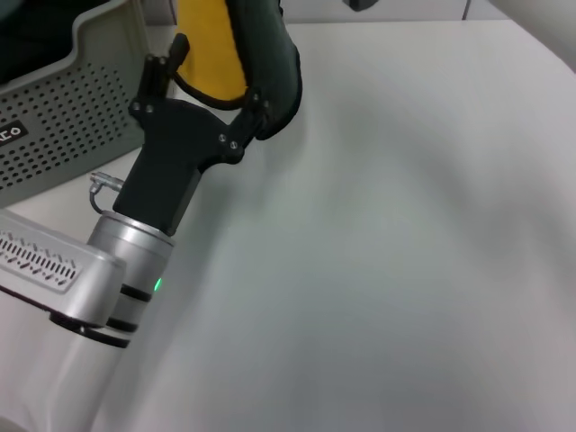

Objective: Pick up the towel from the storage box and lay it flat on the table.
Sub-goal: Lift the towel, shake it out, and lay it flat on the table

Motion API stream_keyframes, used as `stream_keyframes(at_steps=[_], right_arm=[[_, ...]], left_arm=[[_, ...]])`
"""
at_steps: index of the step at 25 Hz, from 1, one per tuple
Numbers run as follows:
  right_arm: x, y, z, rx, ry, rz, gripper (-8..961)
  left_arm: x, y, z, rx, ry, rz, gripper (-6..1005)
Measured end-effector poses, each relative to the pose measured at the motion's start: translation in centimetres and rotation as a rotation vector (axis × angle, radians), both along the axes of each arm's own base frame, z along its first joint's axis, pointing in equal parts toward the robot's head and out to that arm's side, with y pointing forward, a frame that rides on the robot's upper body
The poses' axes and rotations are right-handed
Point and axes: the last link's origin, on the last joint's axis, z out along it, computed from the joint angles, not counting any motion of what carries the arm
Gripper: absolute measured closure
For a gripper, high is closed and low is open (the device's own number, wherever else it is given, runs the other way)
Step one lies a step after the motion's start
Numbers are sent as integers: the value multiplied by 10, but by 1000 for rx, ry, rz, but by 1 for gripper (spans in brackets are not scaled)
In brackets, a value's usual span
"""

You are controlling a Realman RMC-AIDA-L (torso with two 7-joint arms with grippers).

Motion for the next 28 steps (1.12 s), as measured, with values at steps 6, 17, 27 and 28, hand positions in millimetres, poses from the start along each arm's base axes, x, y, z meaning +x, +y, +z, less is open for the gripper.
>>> stream_keyframes(at_steps=[6,17,27,28], right_arm=[[2,-5,2,3,5,1,941],[5,-11,9,17,21,2,941],[8,-11,9,25,17,-6,942],[9,-11,10,24,18,-7,942]], left_arm=[[-10,0,5,42,-13,61,119],[-33,-8,15,27,-91,113,122],[-42,-16,18,5,-131,114,126],[-42,-17,18,-11,-133,102,154]])
